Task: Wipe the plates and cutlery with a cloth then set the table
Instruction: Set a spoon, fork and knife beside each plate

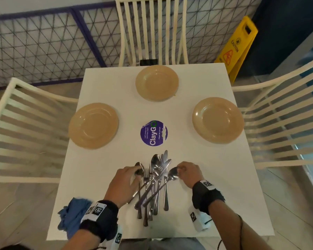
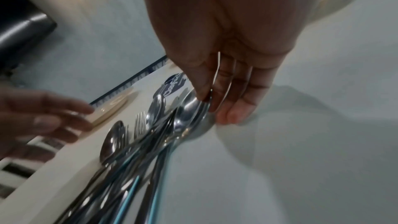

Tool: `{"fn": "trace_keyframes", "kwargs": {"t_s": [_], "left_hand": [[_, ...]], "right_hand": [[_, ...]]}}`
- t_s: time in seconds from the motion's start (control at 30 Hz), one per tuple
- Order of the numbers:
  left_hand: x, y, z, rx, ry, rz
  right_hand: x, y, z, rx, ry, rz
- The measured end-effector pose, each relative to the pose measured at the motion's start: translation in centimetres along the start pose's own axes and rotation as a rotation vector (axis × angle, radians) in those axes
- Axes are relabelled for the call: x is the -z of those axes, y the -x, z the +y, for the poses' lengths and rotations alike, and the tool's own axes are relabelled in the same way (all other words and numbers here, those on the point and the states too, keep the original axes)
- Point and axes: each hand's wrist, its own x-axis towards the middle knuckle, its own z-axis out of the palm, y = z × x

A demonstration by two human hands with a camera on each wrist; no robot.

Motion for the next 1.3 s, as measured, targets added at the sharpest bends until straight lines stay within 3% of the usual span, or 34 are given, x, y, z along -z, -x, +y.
{"fn": "trace_keyframes", "kwargs": {"t_s": [0.33, 0.5, 0.7, 0.97, 1.13, 1.3], "left_hand": [[-0.1, 2.9, 0.7, -0.204, 0.042, -0.143], [1.3, 3.8, 0.3, -0.241, 0.089, -0.047], [4.2, 4.6, -1.5, -0.148, 0.065, 0.168], [8.6, 5.1, -4.4, -0.015, 0.056, 0.287], [12.5, 1.5, -7.2, -0.015, 0.034, 0.349], [18.8, -5.4, -9.8, 0.009, 0.091, 0.416]], "right_hand": [[4.4, 4.5, -3.0, 0.029, -0.151, 0.204], [5.3, 5.9, -5.2, 0.044, -0.374, 0.262], [3.4, 4.8, -7.2, 0.031, -0.639, 0.095], [0.9, 4.2, -11.9, 0.035, -0.832, -0.179], [-0.2, 1.6, -16.9, 0.047, -0.841, -0.203], [0.0, -3.8, -24.2, 0.014, -0.908, -0.121]]}}
